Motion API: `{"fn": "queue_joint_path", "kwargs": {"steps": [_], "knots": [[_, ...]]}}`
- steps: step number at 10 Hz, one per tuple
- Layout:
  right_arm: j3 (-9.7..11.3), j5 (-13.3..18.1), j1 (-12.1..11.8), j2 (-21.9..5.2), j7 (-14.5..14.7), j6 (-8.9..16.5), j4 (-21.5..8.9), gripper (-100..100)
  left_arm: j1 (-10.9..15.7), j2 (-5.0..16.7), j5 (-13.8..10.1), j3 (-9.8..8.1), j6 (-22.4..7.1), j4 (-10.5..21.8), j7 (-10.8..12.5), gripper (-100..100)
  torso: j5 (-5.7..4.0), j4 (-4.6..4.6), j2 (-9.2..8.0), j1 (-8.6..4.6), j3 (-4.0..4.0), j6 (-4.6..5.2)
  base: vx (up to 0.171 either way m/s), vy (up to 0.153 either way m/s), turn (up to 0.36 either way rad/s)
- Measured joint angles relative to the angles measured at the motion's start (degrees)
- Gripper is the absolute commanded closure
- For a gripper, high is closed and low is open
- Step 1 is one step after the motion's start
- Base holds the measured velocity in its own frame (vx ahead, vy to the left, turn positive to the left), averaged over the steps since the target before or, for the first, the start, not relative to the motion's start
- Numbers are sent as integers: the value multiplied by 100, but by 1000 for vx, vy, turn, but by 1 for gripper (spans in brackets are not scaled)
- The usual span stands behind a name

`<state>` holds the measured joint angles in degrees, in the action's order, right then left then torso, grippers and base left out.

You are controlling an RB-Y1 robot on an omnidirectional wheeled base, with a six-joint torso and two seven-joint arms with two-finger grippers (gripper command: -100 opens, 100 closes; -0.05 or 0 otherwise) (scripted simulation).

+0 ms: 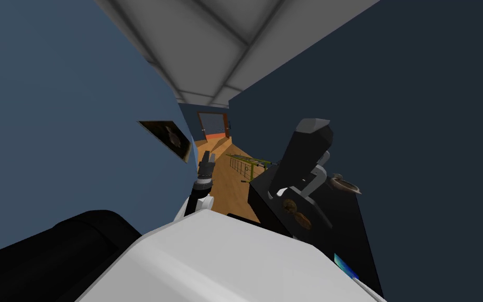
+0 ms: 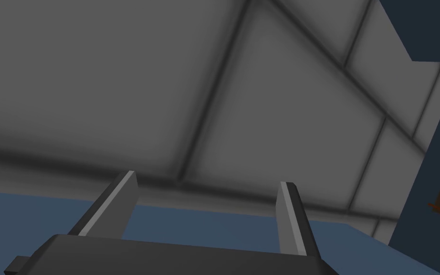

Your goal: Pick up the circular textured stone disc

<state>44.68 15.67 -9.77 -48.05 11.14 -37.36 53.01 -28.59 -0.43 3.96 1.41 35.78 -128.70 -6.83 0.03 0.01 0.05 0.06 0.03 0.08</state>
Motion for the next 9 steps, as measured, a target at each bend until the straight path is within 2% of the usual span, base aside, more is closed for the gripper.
{"fn": "queue_joint_path", "kwargs": {"steps": [1, 3, 4, 5, 6, 9], "knots": [[89, 74, 35, -57, 110, -58, -289, -100, 1, 0, 0, 0, 0, 0, 0, 0, 0, -1, -1, -3, -1, -6, -5, -9, 75], [238, 183, 95, -254, 191, -93, -601, -100, 1, 0, 0, 0, 0, 0, 0, 0, 0, -2, -1, -5, -2, -7, 30, 12, 261], [380, 296, 226, -326, 265, -131, -914, -100, 1, 0, 0, 0, 0, 0, 0, 0, 0, -1, 6, -2, 3, -7, 11, 4, 79], [448, 350, 281, -389, 297, -155, -1077, -100, 0, 0, 0, 0, 0, 0, 0, 0, -1, -1, -1, -4, -1, -1, 21, 3, 188], [529, 423, 395, -447, 360, -323, -1515, -100, 1, 0, 0, 0, 0, 0, 0, 0, 0, -1, 1, -6, 0, -5, 3, -5, 85], [645, 516, 276, -766, 376, -104, -1258, -100, 1, 0, 0, 0, 0, 0, 0, 0, 0, -1, 4, -2, 1, -7, 15, 2, 99]]}}
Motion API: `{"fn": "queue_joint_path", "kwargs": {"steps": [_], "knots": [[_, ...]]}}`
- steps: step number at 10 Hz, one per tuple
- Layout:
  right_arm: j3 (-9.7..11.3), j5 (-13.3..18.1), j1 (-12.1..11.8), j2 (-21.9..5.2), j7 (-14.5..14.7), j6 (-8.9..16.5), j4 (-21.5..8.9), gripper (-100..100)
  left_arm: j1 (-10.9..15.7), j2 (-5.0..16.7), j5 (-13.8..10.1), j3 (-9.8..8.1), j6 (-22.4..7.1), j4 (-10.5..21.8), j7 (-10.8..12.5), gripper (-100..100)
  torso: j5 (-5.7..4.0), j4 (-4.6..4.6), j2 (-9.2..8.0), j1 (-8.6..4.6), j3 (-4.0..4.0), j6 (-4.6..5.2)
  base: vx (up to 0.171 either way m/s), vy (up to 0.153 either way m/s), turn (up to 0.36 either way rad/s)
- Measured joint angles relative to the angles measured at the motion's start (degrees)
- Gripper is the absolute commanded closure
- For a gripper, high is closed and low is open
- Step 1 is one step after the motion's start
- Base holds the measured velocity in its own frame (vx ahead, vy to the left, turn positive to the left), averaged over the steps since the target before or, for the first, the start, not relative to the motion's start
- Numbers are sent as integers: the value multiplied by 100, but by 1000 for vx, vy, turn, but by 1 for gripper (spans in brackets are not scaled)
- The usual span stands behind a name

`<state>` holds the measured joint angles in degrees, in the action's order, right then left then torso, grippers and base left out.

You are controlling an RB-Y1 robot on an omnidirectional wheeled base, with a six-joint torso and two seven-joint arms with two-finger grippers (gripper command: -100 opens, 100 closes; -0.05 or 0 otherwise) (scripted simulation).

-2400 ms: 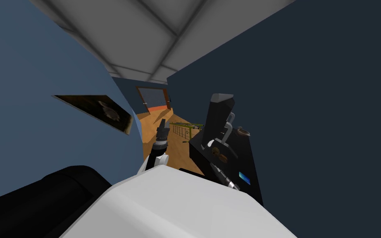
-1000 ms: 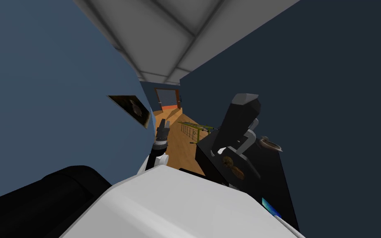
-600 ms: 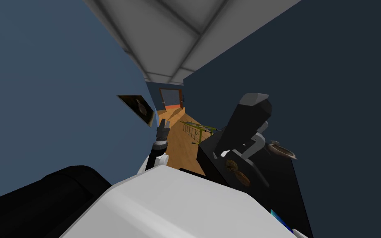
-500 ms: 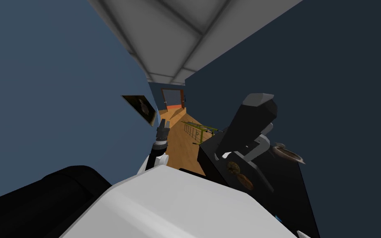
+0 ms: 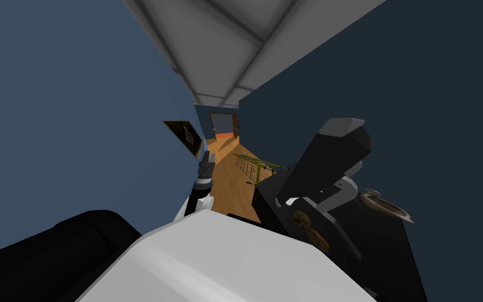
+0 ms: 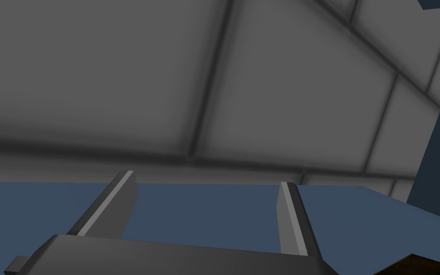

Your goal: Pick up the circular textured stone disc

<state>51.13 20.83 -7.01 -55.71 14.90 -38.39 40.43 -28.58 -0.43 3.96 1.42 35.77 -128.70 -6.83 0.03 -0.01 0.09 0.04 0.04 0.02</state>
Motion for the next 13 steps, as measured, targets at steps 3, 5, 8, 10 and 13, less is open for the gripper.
{"fn": "queue_joint_path", "kwargs": {"steps": [3, 5, 8, 10, 13], "knots": [[207, 212, 202, -146, 133, -143, -543, -100, 0, 0, 0, -1, 0, 0, 0, 0, -2, -1, -11, -11, -5, 4, -4, -17, 135], [304, 313, 199, -311, 155, -58, -556, -100, 0, 0, 0, 0, 0, 0, 0, 0, -3, -1, -8, -8, -4, 2, 6, -11, 123], [396, 428, 377, -261, 226, -191, -986, -100, 0, 0, 0, 0, 0, 0, 0, 0, -2, 0, -4, -3, -2, 3, 9, -5, 82], [469, 553, 498, -282, 372, -356, -1388, -100, -1, 0, 0, -1, 0, 0, 0, 0, -3, 0, -2, -6, -1, 2, 50, 0, 223], [545, 654, 565, -355, 364, -360, -1371, -100, -1, 0, 0, -1, 0, 0, 0, 0, -3, 0, -6, 1, -2, 8, 10, 4, 10]]}}
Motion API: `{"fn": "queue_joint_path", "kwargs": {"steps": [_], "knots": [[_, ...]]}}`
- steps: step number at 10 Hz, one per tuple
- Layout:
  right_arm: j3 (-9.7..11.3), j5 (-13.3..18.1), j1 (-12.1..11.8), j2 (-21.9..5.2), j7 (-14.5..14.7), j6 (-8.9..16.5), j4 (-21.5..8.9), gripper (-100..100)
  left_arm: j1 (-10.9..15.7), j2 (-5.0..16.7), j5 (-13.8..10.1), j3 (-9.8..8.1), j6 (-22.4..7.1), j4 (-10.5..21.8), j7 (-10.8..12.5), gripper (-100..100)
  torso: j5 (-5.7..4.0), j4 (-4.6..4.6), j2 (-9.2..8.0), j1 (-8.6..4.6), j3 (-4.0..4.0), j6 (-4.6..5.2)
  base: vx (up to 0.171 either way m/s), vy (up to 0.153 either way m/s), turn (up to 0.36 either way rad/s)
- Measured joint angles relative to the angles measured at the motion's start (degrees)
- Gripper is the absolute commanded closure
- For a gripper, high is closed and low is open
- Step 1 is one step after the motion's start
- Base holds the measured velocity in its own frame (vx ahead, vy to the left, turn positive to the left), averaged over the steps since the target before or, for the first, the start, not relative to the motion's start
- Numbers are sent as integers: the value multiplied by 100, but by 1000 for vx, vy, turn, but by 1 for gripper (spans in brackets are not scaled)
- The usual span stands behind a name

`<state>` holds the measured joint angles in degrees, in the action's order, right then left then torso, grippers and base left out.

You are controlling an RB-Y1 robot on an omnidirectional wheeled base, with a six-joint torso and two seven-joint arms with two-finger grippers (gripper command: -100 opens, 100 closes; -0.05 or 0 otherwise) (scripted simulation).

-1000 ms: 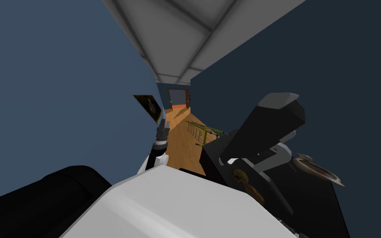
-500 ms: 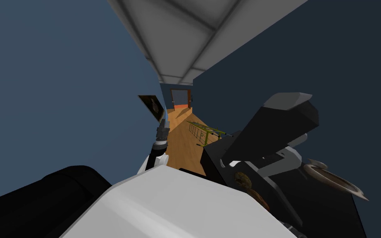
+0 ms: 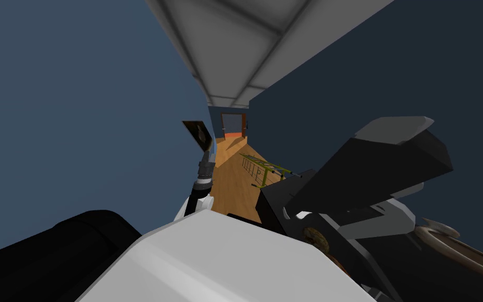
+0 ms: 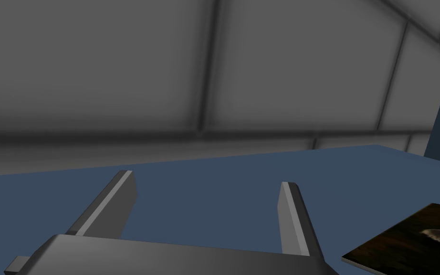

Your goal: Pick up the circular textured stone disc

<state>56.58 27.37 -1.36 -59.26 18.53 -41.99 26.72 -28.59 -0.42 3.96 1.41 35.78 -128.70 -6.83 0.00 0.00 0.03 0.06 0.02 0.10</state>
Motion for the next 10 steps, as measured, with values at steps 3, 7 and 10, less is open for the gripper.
{"fn": "queue_joint_path", "kwargs": {"steps": [3, 7, 10], "knots": [[-42, -15, -72, 131, 96, 136, 16, -100, 0, 0, 0, 0, 0, 0, 0, 0, 0, -1, -6, -1, -4, 0, 2, 2, -5], [-105, -37, -120, 309, 255, 199, -106, 100, 0, 0, 0, 0, 0, 0, 0, 0, -5, 1, -8, 4, -4, 2, 1, 1, -3], [-100, -35, -125, 321, 257, 191, -98, 100, 0, 0, 0, 0, 0, 0, 0, 0, 1, -2, -7, 2, -4, 1, -1, 2, -1]]}}
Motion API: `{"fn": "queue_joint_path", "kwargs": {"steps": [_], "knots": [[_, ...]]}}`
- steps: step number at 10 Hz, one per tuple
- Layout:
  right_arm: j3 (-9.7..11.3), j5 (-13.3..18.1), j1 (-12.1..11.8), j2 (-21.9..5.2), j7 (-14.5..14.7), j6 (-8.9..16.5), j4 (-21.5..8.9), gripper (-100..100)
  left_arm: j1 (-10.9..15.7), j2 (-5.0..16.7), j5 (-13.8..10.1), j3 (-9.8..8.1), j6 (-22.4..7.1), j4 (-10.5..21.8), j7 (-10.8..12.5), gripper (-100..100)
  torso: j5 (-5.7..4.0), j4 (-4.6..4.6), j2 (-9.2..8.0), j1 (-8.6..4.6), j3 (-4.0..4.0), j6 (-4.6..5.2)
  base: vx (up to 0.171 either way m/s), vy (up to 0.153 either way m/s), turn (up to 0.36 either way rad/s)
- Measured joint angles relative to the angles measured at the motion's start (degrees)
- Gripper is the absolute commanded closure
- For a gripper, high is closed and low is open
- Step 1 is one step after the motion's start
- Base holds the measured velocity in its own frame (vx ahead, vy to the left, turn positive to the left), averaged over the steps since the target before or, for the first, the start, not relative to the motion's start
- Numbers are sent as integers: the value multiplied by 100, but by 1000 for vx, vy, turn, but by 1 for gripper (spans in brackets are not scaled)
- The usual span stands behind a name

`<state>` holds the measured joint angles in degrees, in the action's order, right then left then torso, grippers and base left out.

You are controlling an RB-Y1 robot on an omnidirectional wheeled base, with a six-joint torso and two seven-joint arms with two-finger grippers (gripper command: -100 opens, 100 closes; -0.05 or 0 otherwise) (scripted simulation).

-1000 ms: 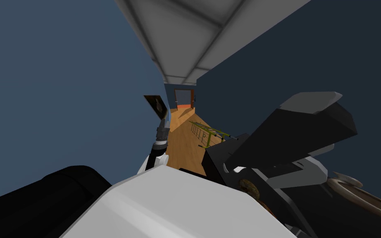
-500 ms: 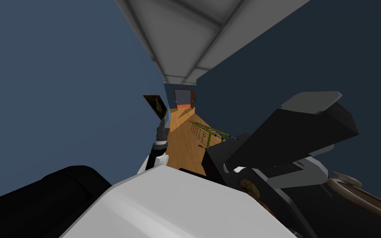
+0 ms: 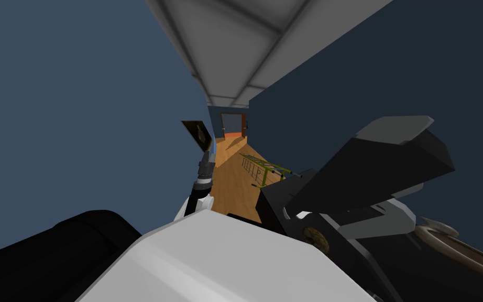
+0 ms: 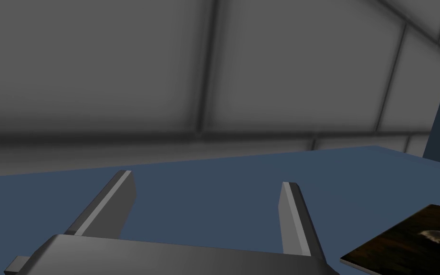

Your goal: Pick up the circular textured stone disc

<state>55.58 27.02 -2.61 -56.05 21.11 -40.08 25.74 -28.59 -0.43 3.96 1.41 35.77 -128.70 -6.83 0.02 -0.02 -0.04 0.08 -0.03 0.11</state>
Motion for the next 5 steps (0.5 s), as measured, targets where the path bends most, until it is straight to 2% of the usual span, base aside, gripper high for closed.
{"fn": "queue_joint_path", "kwargs": {"steps": [1, 2, 3, 4, 5], "knots": [[0, 0, 0, 0, -1, 0, 0, 0, 0, 0, 0, 0, 0, 0, 0, 0, 0, 0, 0, 0, 0, 0, 0, 0, 0], [0, 0, 0, 1, -1, 0, 0, 100, 0, 0, 0, 0, 0, 0, 0, 0, 1, 0, 0, 0, 0, -1, 9, -9, -1], [-8, -3, -31, -5, 1, 49, 62, 100, 0, 0, 0, 0, 0, 0, 0, 0, -8, 2, 1, -2, 2, -1, 0, 0, 0], [32, 15, 57, -51, -52, -43, -25, 100, 0, 0, 0, 0, 0, 0, 0, 0, -3, -1, 2, -5, 1, -5, 0, 0, 0], [75, 29, 56, -233, -176, -69, 152, 100, 0, 0, 0, 0, 0, 0, 0, 0, -2, -1, 3, -4, 1, -5, 0, 0, 0]]}}
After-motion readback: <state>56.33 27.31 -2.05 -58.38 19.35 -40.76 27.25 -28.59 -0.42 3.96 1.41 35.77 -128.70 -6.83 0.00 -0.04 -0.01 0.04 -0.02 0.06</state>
